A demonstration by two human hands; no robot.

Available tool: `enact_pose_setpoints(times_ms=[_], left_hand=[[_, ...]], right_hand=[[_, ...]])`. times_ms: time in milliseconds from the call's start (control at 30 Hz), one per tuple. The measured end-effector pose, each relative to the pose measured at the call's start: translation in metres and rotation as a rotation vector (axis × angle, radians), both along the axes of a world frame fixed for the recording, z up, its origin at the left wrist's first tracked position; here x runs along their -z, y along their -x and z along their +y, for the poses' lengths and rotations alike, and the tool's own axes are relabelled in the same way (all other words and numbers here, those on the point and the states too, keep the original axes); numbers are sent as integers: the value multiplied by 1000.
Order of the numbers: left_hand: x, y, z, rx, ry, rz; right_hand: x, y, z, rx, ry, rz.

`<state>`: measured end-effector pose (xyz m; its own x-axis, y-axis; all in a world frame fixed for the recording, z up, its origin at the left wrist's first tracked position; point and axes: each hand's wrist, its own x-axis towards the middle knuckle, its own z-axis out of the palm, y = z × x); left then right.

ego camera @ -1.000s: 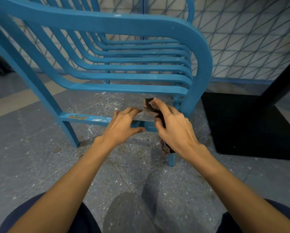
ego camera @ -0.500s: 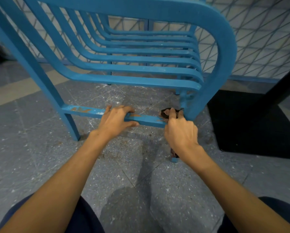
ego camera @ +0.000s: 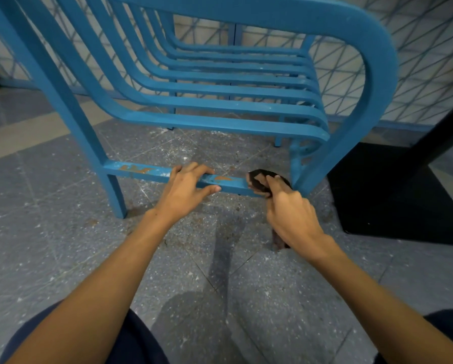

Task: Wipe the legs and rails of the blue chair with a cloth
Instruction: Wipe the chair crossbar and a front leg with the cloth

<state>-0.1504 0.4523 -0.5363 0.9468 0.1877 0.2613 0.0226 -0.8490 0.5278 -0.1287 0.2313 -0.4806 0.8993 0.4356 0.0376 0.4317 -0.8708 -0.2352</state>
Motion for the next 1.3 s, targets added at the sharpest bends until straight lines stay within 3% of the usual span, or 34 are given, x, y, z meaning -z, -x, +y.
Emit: enact_pose_setpoints(times_ms=[133,233,300,367,467,600,767,900,1000,1067,1167,1233,1300], left_hand=[[2,-1,0,-4,-7,-22],[4,-3,2,-11,50,-33],[5,-5,3,-17,98,-30],[5,-5,3,-27,138,-28],[3,-5,1,-36,163,-28],[0,-4,0,-52,177,-19],[1,-3,-2,-55,148,-24],[3,-4,-1,-29,67,-7],[6,-5,1,10,16,15],[8,-6,2,17,30,10],[8,-8,2,6,38,12],[7,-7,0,2,36,21],[7,-6,0,0,45,10]], right_hand=[[-15,-23,27,95,96,-68],[-9,-45,40,60,196,5],[-2,-51,35,30,161,76],[6,-45,27,-33,79,20],[25,-13,15,-74,120,-113],[11,-15,26,85,240,32],[-12,-60,46,149,92,256],[31,-23,31,-20,156,-132],[50,-6,18,-48,-20,-203],[53,-9,21,-4,-31,-224],[20,-33,43,146,-7,-62],[-4,-57,53,236,-110,211],[-10,-70,53,225,-200,300]])
